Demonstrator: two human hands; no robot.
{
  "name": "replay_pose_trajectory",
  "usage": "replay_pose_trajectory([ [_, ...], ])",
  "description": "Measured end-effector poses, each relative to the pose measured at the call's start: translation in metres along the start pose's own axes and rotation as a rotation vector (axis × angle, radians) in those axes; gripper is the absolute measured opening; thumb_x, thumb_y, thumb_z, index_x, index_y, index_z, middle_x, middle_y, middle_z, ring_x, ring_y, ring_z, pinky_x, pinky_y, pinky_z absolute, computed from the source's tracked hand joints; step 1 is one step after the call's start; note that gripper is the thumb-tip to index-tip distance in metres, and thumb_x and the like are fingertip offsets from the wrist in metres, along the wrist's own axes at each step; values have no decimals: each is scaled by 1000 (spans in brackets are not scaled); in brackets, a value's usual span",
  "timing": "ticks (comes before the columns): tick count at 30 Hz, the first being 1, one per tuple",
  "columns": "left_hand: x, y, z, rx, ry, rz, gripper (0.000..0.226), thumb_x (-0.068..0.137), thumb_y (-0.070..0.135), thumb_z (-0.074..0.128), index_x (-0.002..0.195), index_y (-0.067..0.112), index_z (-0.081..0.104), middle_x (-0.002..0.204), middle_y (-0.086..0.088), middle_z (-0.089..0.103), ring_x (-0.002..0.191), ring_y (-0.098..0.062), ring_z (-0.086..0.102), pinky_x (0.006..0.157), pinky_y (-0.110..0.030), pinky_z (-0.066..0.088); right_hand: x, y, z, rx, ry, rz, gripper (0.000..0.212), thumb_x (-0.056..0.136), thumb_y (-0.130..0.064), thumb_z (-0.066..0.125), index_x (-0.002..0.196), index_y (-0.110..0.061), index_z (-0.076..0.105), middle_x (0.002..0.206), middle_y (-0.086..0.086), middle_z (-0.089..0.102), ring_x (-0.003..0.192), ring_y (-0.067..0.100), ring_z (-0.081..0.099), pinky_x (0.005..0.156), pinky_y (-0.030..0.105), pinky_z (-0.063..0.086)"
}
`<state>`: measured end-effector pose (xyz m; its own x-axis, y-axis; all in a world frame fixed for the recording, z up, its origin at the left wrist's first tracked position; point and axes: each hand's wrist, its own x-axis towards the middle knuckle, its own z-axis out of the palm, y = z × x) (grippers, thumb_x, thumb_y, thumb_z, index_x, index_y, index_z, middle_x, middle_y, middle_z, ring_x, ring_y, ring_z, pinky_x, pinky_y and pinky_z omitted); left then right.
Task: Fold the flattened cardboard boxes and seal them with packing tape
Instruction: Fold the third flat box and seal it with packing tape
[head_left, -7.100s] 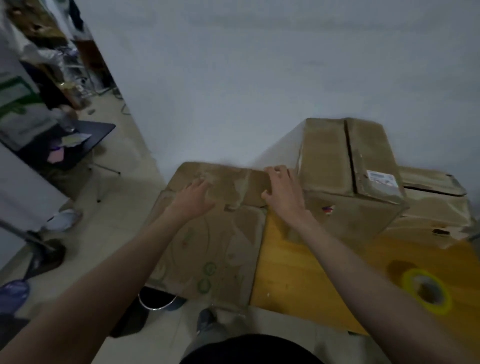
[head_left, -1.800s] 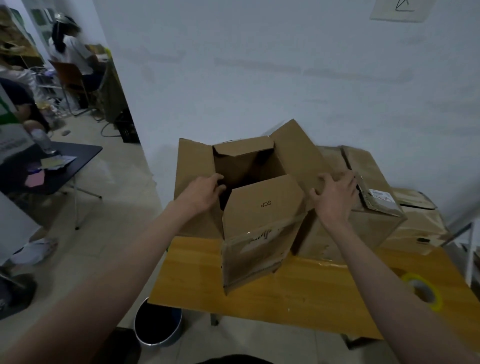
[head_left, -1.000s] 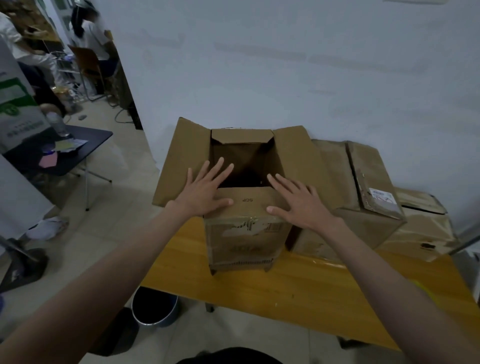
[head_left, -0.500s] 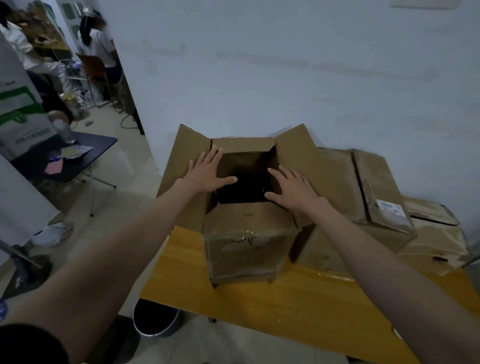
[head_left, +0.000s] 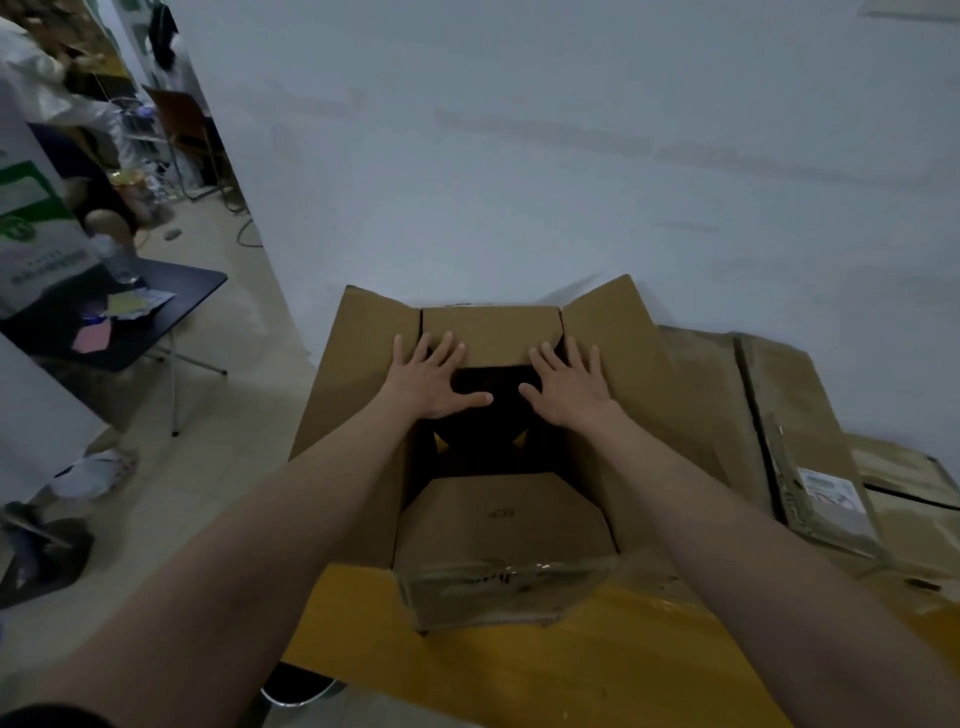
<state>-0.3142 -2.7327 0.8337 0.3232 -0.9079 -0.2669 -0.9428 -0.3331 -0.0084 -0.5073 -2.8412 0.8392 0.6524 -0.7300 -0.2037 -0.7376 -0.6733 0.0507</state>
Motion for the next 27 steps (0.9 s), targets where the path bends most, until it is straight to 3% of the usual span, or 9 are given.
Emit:
replay_pose_trajectory([
  [5,1,-5,2,81,-27,25,119,67,100,15,159,27,-6,166,3,-14,153,-26,-12,117,-63,-13,0,3,2,-39,-37,-12,66,104,-55,23,160,-25,7,168,2,3,152,35,-11,119,58,-11],
  [9,-3,-8,-7,38,-27,71,128,59,105,15,158,28,-9,166,4,-15,153,-27,-11,115,-61,-15,-21,17,-19,61,79,-34,62,105,-44,35,159,-29,10,167,3,4,153,34,-9,122,55,-7],
  [13,-8,-10,-11,13,-1,122,132,51,108,9,158,32,-8,166,5,-12,154,-26,-8,115,-62,-14,-60,47,-38,190,183,153,67,101,-26,46,159,-28,12,167,8,-3,152,37,-5,121,60,3],
  [16,-14,-10,-13,27,-13,129,133,50,108,7,158,32,-7,167,4,-7,154,-27,-3,116,-63,-12,-89,70,-42,423,177,281,72,100,-21,50,158,-19,8,163,14,17,144,39,28,116,55,29],
  [19,-20,-9,-16,32,-31,120,127,56,105,9,158,31,-7,167,3,-2,154,-27,0,117,-63,-11,-109,80,-44,634,156,237,61,98,-16,54,152,-10,26,142,12,48,126,30,52,97,32,43],
  [21,-23,-8,-19,27,-43,113,123,61,103,12,158,31,-7,167,3,1,154,-27,2,118,-62,-11,-118,75,-50,832,172,167,58,100,-28,55,151,-17,32,145,5,48,132,25,48,96,28,41],
  [24,-25,-8,-20,27,-49,107,117,66,100,15,158,31,-6,167,1,5,154,-27,3,118,-61,-12,-122,52,-61,1097,148,103,77,91,-71,43,156,-37,20,161,-9,26,146,17,30,115,43,32],
  [27,-25,-10,-21,23,-60,100,112,70,98,16,158,32,-5,167,2,7,154,-26,3,117,-60,-13,-112,23,-61,1042,86,-45,79,88,-82,23,155,-42,19,163,-12,25,148,17,28,121,50,21],
])
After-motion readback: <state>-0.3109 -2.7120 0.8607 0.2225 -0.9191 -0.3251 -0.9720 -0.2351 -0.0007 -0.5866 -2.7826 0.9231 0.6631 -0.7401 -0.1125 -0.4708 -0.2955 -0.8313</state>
